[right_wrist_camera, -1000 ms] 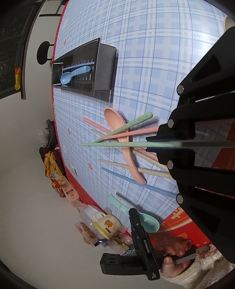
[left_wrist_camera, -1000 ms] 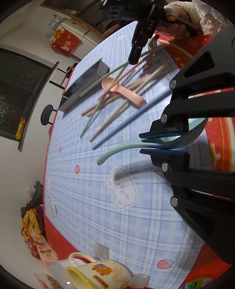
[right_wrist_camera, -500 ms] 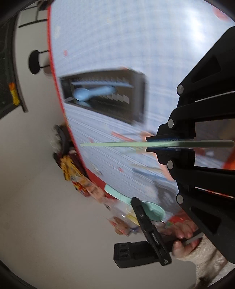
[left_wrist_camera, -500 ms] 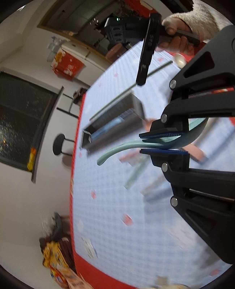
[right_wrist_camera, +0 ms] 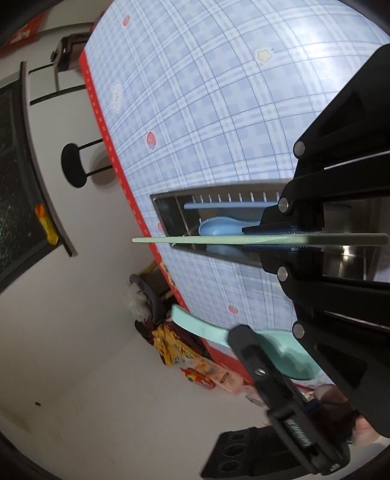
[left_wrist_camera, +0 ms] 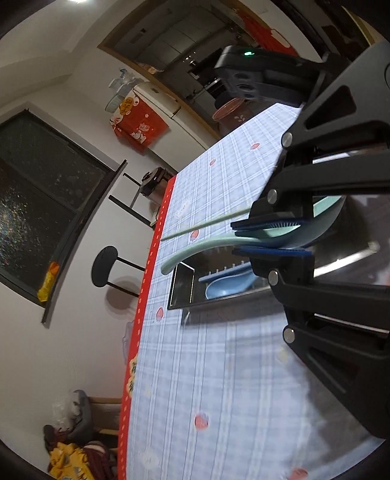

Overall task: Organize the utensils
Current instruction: 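Lower the spoon and chopstick into the caddy and open both tools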

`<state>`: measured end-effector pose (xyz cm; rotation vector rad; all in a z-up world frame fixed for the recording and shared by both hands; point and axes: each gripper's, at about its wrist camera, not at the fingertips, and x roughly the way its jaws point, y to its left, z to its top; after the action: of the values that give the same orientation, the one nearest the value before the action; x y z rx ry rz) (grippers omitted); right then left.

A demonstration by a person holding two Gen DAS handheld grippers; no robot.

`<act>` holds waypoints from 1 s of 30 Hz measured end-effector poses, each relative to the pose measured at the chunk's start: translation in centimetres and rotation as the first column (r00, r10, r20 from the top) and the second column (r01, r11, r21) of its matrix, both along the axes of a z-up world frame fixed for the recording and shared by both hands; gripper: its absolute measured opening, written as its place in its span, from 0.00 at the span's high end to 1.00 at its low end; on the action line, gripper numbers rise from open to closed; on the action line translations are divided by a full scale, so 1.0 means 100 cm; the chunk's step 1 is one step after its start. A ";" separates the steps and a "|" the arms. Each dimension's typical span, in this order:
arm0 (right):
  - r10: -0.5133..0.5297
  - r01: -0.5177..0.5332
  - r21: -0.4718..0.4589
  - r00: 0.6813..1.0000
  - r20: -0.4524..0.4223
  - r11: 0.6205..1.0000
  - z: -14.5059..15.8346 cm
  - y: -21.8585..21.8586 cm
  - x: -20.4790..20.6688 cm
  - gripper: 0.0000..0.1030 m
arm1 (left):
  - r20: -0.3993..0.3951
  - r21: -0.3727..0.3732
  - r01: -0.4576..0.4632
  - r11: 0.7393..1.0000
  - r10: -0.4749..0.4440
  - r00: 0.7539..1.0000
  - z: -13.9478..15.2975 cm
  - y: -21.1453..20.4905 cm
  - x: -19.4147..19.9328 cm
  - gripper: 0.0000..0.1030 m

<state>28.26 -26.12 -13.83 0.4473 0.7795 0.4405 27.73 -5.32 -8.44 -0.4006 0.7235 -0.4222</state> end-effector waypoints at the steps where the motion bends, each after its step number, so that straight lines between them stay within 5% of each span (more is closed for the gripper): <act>1: 0.000 0.000 0.001 1.000 -0.015 1.000 -0.005 0.000 0.003 0.94 | -0.005 0.001 -0.002 1.000 0.002 1.000 -0.002 -0.001 0.005 0.85; 12: -0.011 0.010 -0.013 0.998 -0.062 1.000 -0.021 0.003 0.013 0.93 | -0.082 0.052 0.005 0.999 -0.001 0.997 -0.036 -0.017 0.045 0.85; 17: -0.024 0.023 -0.017 0.998 -0.050 1.000 -0.019 0.001 0.012 0.90 | -0.063 0.062 0.001 0.998 0.003 0.998 -0.029 -0.012 0.049 0.72; 25: -0.043 0.043 -0.088 0.999 -0.001 0.995 -0.005 0.001 0.001 0.47 | 0.000 0.135 -0.028 0.990 0.029 1.000 -0.009 0.009 0.026 0.50; 30: -0.043 0.054 -0.200 0.997 0.059 0.978 0.009 0.012 -0.013 0.12 | 0.039 0.174 -0.062 0.983 0.056 0.998 0.004 0.029 -0.001 0.19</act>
<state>26.98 -24.96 -12.91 0.2635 0.7505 0.3224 27.65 -2.43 -8.02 -0.2477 0.7079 -0.3061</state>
